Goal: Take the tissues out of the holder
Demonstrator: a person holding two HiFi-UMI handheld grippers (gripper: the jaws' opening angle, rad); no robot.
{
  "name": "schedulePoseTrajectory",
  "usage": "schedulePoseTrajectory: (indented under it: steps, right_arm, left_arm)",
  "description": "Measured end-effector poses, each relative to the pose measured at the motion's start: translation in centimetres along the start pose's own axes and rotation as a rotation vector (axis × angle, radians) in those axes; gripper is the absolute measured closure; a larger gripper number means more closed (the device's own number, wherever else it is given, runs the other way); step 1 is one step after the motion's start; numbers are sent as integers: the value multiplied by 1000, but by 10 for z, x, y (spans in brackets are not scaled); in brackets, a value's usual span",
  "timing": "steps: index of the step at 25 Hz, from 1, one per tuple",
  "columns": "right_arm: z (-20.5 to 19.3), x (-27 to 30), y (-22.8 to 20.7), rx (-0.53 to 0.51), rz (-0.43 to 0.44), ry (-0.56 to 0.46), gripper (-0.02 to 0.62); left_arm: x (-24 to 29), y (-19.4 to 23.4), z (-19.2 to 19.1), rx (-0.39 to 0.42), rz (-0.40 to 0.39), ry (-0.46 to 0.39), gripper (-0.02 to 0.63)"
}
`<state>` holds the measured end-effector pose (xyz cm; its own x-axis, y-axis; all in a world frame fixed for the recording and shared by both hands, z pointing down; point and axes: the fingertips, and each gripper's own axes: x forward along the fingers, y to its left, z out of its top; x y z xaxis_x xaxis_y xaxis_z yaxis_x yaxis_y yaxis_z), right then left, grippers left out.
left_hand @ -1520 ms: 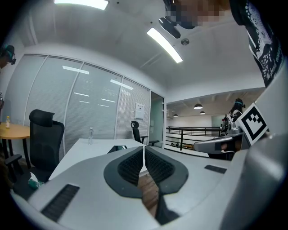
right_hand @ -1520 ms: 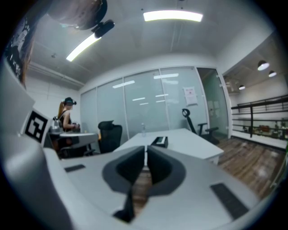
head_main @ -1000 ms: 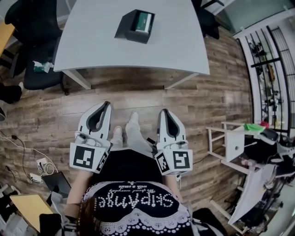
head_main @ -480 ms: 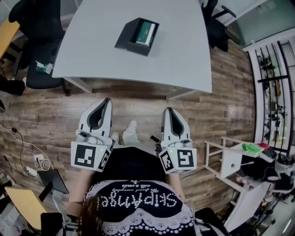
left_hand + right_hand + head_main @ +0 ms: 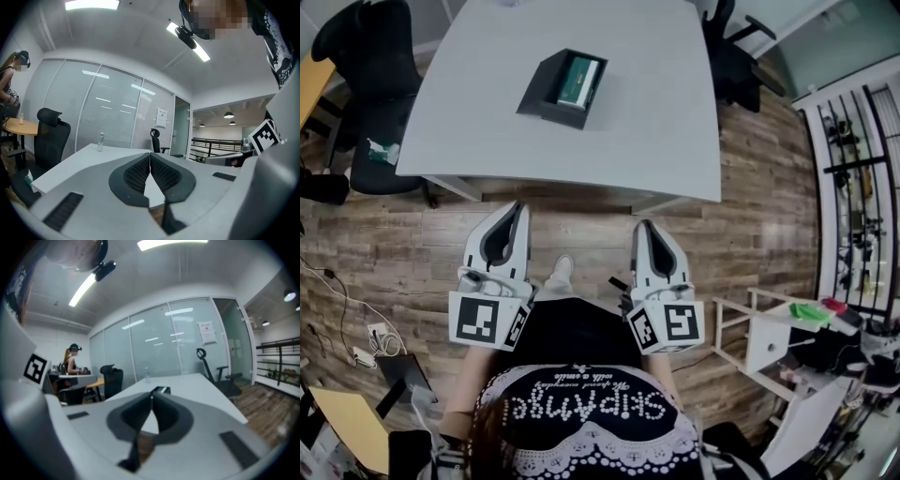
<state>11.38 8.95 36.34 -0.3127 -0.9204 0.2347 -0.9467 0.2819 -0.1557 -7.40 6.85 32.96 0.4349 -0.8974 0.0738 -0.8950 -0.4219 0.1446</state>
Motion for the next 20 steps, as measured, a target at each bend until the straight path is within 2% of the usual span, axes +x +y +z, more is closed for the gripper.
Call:
schedulePoseTrajectory:
  steps: [7, 20]
  right_arm:
    - [7, -8, -20, 21, -16, -24, 558]
    - [4, -6, -24, 42, -15, -17, 558]
  left_arm:
    - [7, -16, 3, 9, -7, -15, 572]
    - [13, -17, 6, 15, 1, -10, 572]
